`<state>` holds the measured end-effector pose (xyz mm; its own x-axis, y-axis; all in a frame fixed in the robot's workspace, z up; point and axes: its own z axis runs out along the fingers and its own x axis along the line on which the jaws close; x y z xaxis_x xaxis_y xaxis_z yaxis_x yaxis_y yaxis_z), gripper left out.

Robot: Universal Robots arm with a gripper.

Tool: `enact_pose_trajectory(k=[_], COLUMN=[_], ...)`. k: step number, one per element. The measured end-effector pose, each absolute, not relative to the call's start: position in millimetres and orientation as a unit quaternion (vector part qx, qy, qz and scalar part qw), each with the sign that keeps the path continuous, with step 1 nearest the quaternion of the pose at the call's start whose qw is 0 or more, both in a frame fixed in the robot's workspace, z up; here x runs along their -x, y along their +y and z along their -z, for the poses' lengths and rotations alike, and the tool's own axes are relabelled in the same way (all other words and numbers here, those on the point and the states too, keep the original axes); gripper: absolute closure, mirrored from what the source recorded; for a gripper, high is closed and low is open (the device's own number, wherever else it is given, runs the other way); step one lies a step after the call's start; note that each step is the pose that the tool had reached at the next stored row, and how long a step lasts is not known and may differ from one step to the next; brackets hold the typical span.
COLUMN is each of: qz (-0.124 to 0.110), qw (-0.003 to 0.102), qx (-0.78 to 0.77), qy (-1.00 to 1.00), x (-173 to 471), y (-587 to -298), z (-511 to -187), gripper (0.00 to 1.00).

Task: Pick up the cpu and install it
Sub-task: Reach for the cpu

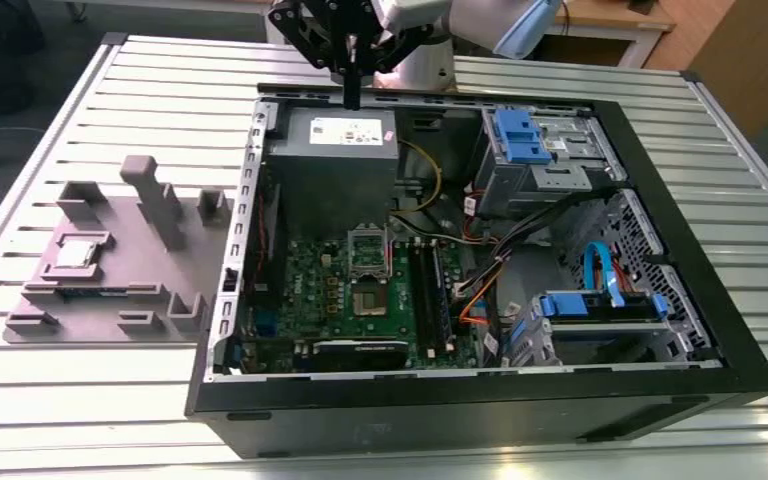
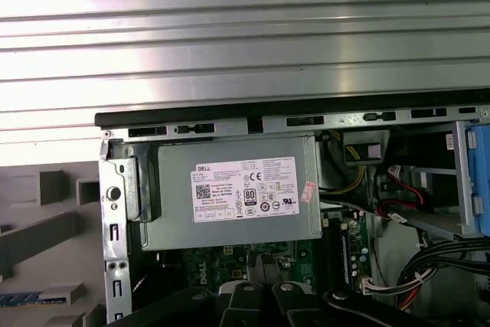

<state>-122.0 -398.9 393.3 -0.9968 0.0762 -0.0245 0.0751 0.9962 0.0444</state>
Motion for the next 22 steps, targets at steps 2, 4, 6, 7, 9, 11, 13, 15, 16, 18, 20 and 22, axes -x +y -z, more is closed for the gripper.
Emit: enact_pose_trajectory(k=[2, 4, 6, 7, 9, 11, 13, 15, 16, 18, 20, 22], qz=[-0.022, -0.022, -0.022, -0.022, -0.022, -0.022, -0.022, -0.022, -0.022, -0.022, -0.022, -0.022], qw=[0.013, 0.013, 0.013, 0.013, 0.013, 0.014, 0.014, 0.014, 0.014, 0.015, 0.015, 0.015], qx=[-0.038, -0.038, -0.038, -0.038, -0.038, -0.038, -0.038, -0.038, -0.038, -0.038, -0.038, -0.038], qy=[0.999, 0.999, 0.999, 0.999, 0.999, 0.999, 0.999, 0.999, 0.999, 0.999, 0.999, 0.999], x=[122.0, 122.0, 122.5, 123.6, 126.6, 130.1, 134.0, 138.9, 141.3, 146.3, 152.1, 159.1], y=[-398.9, -398.9, -398.9, -398.9, -398.9, -398.9, -398.9, -399.0, -398.9, -399.0, -398.9, -398.9], z=[-393.3, -393.3, -393.3, -393.3, -393.1, -393.0, -392.9, -392.6, -392.5, -392.2, -391.8, -391.3], gripper=[0.89, 0.89, 0.89, 0.89, 0.89, 0.89, 0.89, 0.89, 0.89, 0.89, 0.89, 0.89])
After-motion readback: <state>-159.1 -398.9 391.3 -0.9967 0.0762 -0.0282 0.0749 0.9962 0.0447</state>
